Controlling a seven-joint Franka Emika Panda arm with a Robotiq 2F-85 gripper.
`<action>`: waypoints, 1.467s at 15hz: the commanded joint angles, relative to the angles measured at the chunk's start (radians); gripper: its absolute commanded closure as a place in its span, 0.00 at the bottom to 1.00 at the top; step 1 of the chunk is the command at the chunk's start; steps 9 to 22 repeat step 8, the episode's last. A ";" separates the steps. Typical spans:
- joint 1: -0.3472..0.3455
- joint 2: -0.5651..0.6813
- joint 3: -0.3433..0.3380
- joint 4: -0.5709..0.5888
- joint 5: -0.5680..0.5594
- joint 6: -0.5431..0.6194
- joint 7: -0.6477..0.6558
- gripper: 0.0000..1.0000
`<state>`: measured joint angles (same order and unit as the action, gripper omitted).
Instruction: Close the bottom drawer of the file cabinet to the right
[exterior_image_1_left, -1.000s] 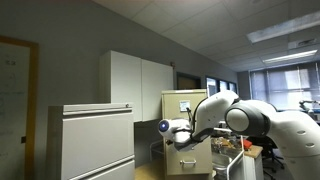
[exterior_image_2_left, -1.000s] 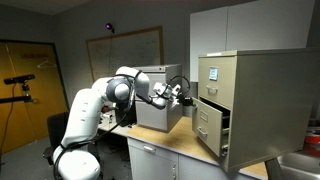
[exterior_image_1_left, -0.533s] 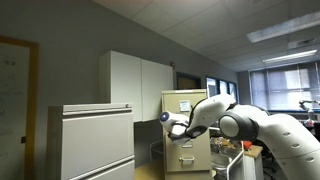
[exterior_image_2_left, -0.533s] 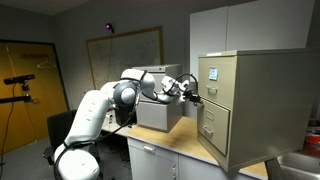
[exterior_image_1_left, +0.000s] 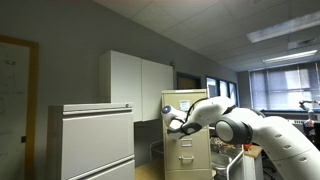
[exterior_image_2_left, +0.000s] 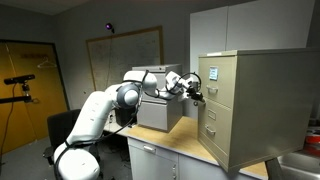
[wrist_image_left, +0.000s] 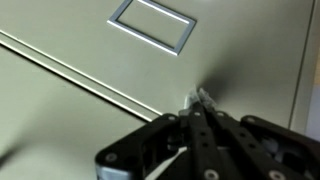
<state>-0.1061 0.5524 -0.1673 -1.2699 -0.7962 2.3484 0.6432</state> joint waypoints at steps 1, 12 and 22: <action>-0.007 0.129 -0.066 0.209 0.026 0.036 -0.052 1.00; -0.016 0.184 -0.067 0.335 0.253 -0.102 -0.134 1.00; -0.016 0.184 -0.067 0.335 0.253 -0.102 -0.134 1.00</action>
